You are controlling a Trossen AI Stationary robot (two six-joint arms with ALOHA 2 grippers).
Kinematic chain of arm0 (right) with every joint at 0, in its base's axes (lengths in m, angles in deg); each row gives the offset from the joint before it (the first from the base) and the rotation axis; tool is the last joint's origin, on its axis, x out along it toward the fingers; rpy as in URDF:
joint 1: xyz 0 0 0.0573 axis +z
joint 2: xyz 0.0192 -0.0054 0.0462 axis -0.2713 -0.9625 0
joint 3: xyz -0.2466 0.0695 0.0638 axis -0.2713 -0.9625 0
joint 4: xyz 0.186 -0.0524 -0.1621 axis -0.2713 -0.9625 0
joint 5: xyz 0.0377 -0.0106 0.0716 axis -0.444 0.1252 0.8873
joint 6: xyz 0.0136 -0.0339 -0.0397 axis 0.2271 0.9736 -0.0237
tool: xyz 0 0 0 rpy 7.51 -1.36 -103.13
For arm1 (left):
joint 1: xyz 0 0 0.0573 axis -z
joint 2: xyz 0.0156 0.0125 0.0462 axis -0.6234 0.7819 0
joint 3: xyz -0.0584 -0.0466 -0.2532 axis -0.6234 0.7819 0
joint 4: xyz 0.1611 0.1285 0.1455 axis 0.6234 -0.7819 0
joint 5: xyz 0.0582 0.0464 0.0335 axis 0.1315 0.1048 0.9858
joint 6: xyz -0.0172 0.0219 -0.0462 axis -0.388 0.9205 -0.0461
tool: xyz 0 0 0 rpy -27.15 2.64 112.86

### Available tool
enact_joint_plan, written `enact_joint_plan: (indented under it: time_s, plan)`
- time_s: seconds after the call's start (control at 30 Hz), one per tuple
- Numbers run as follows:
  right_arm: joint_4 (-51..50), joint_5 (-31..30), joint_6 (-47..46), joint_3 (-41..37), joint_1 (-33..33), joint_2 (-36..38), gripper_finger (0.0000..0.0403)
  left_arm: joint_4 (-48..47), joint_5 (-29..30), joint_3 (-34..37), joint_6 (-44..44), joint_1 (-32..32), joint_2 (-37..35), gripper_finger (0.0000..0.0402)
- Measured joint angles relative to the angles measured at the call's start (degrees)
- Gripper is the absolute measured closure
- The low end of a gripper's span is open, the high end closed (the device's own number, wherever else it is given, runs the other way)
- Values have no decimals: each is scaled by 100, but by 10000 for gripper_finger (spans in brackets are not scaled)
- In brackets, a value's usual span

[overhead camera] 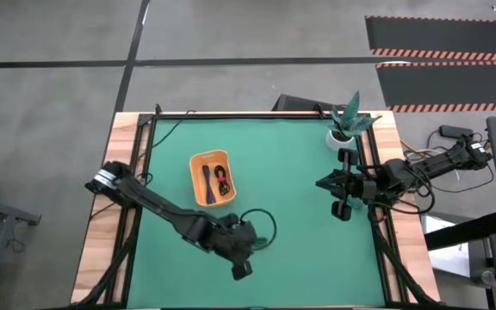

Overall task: Pick and place USB-C Cables
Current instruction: Put the green USB cable into the orange bin

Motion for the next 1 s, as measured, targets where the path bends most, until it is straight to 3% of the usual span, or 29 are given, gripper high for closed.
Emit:
enact_joint_plan:
  time_s: [0.27, 0.6, 1.0]
  plan:
    - [-9, 0, -117, 0, 0, -6, 394, -726, -28, 43, 237, 17, 502, 327]
    - [-26, 0, -117, 0, 0, -4, 394, -761, 175, 44, 526, -52, 714, 322]
    - [-50, 0, -161, 0, 0, -9, 394, -528, 177, 320, 811, -127, 889, 199]
